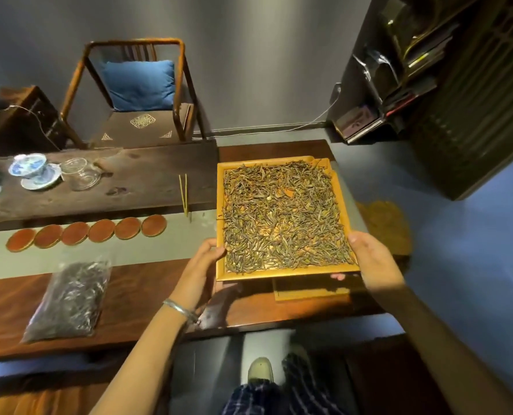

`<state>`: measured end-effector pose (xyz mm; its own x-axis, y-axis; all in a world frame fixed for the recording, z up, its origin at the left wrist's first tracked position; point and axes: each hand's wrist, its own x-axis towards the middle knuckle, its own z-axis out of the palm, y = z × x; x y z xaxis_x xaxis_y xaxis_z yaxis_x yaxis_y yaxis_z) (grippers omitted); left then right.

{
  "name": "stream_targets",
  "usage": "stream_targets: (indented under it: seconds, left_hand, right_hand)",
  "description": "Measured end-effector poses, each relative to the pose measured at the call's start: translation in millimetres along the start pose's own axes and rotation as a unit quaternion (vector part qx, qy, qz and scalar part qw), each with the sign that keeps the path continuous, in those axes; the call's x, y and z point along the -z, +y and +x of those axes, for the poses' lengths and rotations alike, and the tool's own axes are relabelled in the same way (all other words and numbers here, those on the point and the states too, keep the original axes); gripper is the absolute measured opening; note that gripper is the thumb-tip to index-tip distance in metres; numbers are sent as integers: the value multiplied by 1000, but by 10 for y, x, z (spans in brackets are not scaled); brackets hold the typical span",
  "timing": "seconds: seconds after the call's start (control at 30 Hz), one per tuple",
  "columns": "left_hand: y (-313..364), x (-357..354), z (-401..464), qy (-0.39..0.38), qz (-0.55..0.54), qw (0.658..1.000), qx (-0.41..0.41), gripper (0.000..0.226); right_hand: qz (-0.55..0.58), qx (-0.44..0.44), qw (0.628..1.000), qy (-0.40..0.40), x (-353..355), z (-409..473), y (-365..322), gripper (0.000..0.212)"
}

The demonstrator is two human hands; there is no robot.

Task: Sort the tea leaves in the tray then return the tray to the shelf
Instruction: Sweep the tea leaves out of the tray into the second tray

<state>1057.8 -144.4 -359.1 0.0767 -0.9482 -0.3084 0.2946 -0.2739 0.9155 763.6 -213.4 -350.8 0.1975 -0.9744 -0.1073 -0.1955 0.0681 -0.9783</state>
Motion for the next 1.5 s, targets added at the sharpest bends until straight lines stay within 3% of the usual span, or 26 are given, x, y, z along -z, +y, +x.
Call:
stream_targets:
  seconds: [0.1, 0.2, 0.33, 0.53, 0.7, 0.83, 0.93, 1.33, 1.5]
  left_hand:
    - [-82, -24, 187, -38, -109, 992, 46, 38]
    - [-157, -20, 364, -80, -139, 985, 71, 55]
    - [-336, -10, 539, -114, -131, 980, 99, 78]
    - [-556, -145, 682, -78, -82, 986, 125, 73]
    - [-628, -250, 706, -52, -55, 989, 124, 68]
    - [-657, -271, 714, -51, -45, 990, 122, 70]
    - [-680, -260, 725, -48, -47, 990, 122, 72]
    - [-824, -167, 750, -73, -18, 988, 133, 74]
    - [-843, -61, 699, -85, 4, 987, 133, 64]
  right_hand:
    - [-54, -19, 998, 29, 64, 136, 103, 36]
    - [-74, -40, 996, 10, 139, 238, 194, 29]
    - [-55, -58, 996, -31, 273, 391, 337, 27]
    - [-80, -117, 988, -64, 456, 559, 548, 23]
    - [-238, 14, 971, -8, 506, 716, 529, 52]
    - [-378, 155, 905, -122, 158, 860, 404, 60]
    - [-439, 232, 852, -165, -141, 956, 415, 63]
    - [-476, 220, 825, -210, -237, 1213, 708, 53]
    - [-464, 225, 829, -216, -207, 1221, 794, 48]
